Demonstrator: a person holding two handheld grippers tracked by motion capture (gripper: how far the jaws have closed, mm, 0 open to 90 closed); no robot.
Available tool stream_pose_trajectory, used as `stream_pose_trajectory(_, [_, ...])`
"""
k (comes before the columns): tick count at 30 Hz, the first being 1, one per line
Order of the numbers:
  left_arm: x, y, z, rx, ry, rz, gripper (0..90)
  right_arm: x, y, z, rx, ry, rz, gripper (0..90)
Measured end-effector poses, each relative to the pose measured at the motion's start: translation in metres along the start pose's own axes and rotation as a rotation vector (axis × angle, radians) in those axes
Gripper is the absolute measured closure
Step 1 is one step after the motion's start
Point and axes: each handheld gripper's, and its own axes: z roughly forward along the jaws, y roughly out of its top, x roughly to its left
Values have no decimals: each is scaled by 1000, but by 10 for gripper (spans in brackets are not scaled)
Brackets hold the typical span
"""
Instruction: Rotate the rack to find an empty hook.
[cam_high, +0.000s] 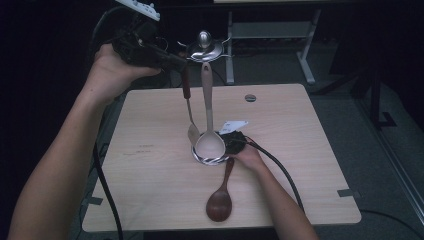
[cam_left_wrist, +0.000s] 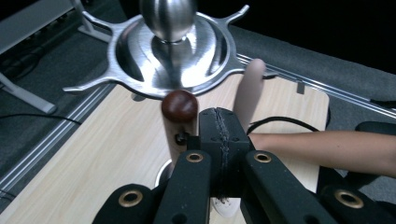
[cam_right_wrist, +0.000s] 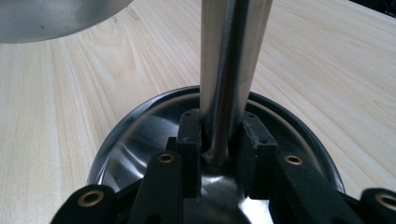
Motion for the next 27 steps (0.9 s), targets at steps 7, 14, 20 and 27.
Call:
stream_pose_trajectory(7, [1, 2, 4, 6, 14, 13, 900, 0, 0, 0, 0, -1, -1, 725])
stream_pose_trajectory(14, [8, 2, 3, 16, 57, 13, 900, 0, 0, 0, -1, 2, -1, 725])
stream_pose_trajectory(20, [12, 4, 5, 38, 113, 32, 900, 0, 0, 0, -3, 2, -2, 726])
stream_pose_trajectory(27, [16, 7, 9, 53, 151, 32, 900, -1, 0, 0, -3, 4, -1, 725])
